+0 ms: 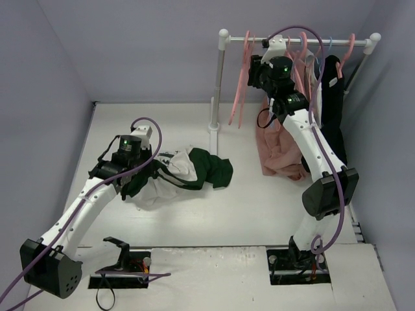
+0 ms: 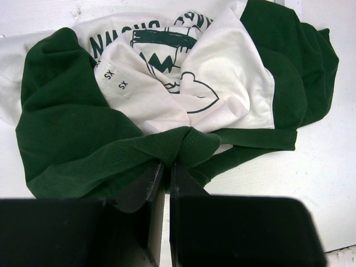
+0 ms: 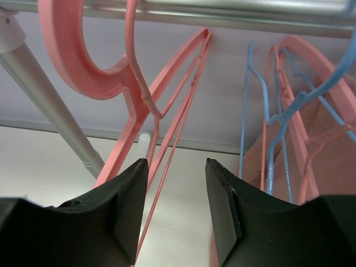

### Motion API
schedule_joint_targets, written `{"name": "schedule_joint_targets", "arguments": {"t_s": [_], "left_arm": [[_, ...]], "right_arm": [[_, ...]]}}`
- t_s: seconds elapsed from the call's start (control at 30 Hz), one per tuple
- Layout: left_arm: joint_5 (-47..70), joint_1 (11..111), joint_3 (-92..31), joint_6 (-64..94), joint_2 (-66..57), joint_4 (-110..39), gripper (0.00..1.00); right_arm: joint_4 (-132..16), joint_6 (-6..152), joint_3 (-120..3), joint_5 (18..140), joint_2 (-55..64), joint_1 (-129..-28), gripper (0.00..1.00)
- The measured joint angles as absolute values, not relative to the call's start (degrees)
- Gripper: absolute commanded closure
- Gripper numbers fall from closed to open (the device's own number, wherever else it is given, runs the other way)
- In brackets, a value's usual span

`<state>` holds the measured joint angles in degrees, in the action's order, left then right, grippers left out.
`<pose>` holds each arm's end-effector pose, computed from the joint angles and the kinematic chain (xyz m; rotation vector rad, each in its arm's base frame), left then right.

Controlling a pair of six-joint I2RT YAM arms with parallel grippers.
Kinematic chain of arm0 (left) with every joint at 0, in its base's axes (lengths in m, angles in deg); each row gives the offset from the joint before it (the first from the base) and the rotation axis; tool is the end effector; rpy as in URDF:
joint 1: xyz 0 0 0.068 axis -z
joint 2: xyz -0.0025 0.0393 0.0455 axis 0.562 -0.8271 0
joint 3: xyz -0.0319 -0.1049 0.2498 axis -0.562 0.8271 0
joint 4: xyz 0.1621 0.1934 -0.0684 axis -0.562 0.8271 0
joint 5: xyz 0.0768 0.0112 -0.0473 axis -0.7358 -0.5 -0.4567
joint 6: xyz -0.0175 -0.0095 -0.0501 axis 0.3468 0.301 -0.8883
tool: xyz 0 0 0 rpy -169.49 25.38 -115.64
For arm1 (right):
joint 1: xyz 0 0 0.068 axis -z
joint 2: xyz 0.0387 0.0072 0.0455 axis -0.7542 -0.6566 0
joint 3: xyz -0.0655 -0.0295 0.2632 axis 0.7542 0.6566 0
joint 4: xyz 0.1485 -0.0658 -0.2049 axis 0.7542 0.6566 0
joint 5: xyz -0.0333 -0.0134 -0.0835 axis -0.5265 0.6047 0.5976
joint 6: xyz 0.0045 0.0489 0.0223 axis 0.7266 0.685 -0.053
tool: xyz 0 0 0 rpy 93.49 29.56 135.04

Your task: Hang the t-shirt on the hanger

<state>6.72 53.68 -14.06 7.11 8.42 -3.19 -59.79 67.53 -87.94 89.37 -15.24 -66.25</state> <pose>0.2225 -0.0810 0.3116 0.0266 2.2549 -0.4449 0.3992 0.1222 0.4634 -0.1622 1.4648 0.2213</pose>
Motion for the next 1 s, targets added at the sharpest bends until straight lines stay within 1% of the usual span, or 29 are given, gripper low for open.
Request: {"name": "schedule_joint_targets", "arguments": {"t_s": [0.13,0.47,0.73,1.0], "left_arm": [[6.7,53.7,-14.1,7.1,8.4,-3.2,1.00],[6.7,53.7,-14.1,7.1,8.4,-3.2,1.00],[6.7,53.7,-14.1,7.1,8.4,-3.1,1.00],[6.7,53.7,-14.1,7.1,8.2,-3.0,1.00]], "right_arm": [[-60.6,68.9,-87.9,88.9,-16.4,-66.3,0.57],[-63.0,71.0,-85.1,87.4,-16.6,-66.3,0.53],[-64.9,72.3,-81.2,87.3,-16.5,-66.7,0.55],[-65.3,73.0,-73.2,88.8,-14.8,-67.0,0.57]]}}
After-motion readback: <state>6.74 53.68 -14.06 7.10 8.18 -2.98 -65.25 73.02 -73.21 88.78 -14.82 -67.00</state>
